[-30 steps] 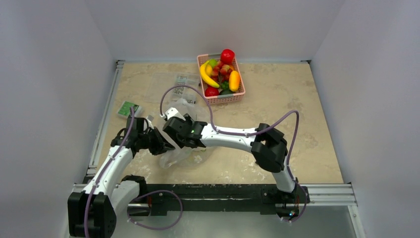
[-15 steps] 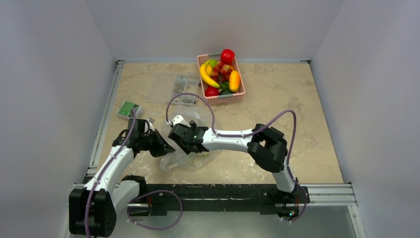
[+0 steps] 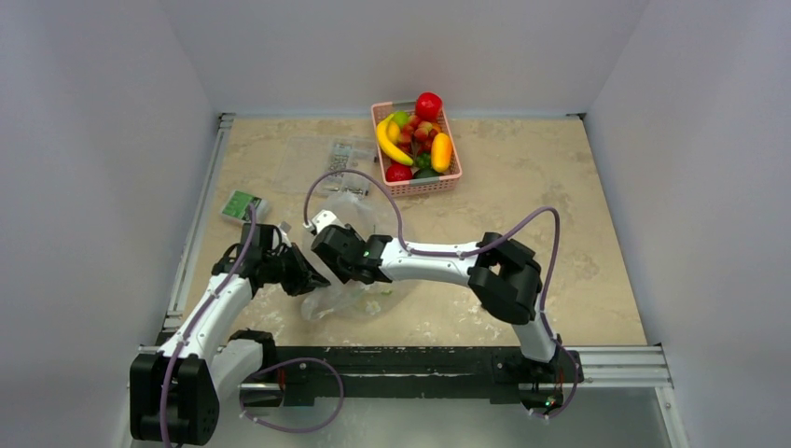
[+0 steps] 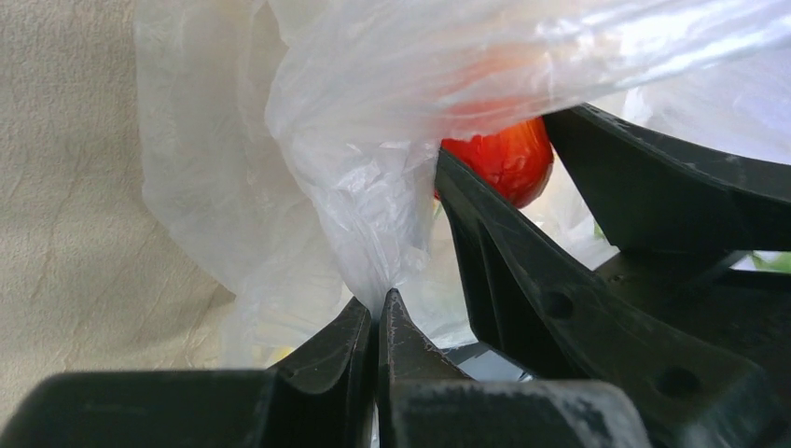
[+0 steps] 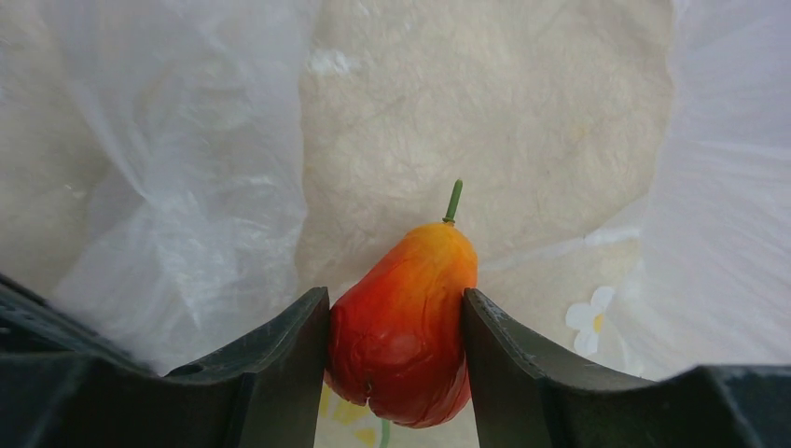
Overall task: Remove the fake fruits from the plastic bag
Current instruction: Take out the fake fruit from the plastic bag.
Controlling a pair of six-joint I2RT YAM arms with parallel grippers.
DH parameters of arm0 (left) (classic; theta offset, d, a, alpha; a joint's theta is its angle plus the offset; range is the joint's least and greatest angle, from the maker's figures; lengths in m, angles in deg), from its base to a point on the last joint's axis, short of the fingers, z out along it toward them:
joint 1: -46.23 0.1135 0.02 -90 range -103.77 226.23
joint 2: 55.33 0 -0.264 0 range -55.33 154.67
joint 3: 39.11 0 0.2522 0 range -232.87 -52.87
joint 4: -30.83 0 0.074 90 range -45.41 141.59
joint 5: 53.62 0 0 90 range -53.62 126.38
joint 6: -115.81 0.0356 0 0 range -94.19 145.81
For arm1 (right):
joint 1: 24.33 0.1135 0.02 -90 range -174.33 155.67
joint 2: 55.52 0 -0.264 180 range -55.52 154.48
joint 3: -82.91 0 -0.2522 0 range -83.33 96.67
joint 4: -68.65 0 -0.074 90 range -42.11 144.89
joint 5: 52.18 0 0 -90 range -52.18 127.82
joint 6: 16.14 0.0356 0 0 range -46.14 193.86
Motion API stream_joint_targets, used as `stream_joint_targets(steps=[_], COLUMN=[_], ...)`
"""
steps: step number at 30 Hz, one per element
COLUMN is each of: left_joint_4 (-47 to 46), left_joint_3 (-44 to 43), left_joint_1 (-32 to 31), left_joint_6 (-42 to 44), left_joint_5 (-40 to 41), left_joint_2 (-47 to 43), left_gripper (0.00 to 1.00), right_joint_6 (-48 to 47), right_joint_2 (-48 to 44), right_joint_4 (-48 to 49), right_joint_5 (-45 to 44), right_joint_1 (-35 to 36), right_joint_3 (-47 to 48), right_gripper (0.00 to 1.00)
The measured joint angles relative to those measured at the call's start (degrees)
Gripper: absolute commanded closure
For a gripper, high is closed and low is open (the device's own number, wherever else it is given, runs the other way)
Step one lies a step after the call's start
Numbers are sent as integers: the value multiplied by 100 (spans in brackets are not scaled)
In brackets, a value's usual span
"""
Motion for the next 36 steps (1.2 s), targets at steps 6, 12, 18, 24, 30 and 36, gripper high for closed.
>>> stream_joint_targets(steps=[6,12,18,24,30,36], left_joint_4=[7,37,299,938,2063,3237], left_joint_3=[0,-17,-125,-498,-1032,-1781], left_joint_1=[0,0,0,0,0,0], left_joint_6=[-2,-9,-98,-214,-503,-739], left_joint_5=[2,22,190,540,1300,2448], left_joint_2=[11,17,-238,-721,-1113,-1620], left_gripper=[100,89,44,27,11,5], right_joint_6=[-131,-205,-243,-240,-240,-254], right_joint_2=[-138,-662,-1399,-1856,-2354,-2837], right_joint_4=[291,769,1281,1484,1545,1622], right_joint_5=[153,461,732,920,1047,1010], right_joint_1=[0,0,0,0,0,-4], right_joint_3=[125,44,-107,-133,-177,-175], right_gripper=[99,100,100,100,100,100])
